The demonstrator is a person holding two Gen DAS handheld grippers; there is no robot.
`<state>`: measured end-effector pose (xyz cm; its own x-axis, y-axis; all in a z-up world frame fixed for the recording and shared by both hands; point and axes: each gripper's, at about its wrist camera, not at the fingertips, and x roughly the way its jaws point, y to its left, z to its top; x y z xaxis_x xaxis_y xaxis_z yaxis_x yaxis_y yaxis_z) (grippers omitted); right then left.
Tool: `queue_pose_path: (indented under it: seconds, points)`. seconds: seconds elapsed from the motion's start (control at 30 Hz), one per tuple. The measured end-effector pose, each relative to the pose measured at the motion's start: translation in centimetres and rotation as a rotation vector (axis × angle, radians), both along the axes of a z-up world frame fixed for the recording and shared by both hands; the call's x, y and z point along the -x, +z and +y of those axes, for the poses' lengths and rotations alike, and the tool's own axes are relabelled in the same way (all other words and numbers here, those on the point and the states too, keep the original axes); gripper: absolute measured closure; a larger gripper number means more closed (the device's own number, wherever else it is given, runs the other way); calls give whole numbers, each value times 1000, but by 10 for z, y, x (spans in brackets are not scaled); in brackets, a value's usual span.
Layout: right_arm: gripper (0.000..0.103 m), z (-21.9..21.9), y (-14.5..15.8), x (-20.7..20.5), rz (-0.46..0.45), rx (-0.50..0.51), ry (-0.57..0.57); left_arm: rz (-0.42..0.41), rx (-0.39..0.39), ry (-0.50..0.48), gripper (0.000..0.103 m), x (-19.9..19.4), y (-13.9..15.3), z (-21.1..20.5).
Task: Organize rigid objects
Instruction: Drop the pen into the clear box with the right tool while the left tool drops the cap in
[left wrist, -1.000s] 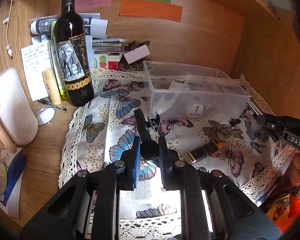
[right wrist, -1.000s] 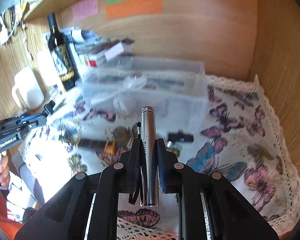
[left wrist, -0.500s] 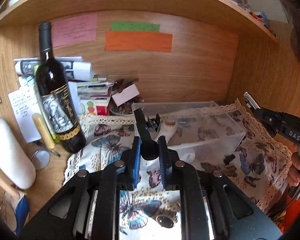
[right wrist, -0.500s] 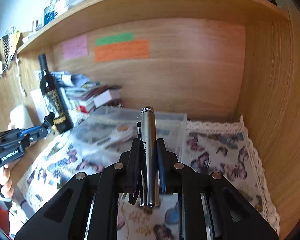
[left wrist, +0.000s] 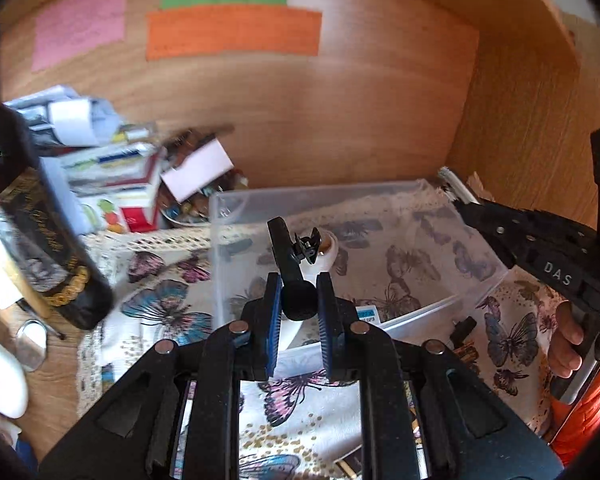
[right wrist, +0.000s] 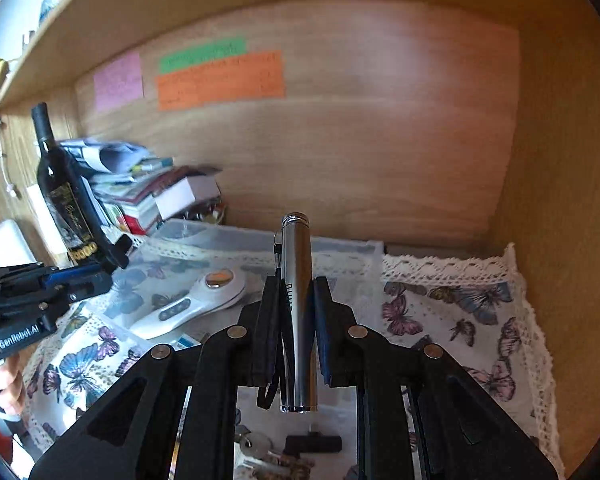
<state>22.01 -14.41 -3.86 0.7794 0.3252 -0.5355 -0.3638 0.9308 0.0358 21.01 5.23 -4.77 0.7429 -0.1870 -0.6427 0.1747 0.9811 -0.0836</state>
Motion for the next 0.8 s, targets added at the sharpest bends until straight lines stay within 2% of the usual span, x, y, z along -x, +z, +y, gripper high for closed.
queue_pose_path:
  seconds: [0.23, 0.53, 0.63, 0.7, 0.8]
  points:
    - [88, 12, -23, -20, 81, 32, 23, 53, -34, -37, 86, -16, -19, -14]
    - [88, 22, -35, -27, 143, 61, 52, 66, -51, -38, 86, -24, -25, -22]
    - [87, 24, -37, -29, 165, 54, 70, 66, -51, -30, 81, -25, -25, -22]
    - [87, 26, -36, -27, 165, 58, 78, 65, -46, -26, 71, -24, -25, -21]
    - [86, 27, -33, -23, 155, 60, 85, 52, -47, -27, 65, -18, -21, -22]
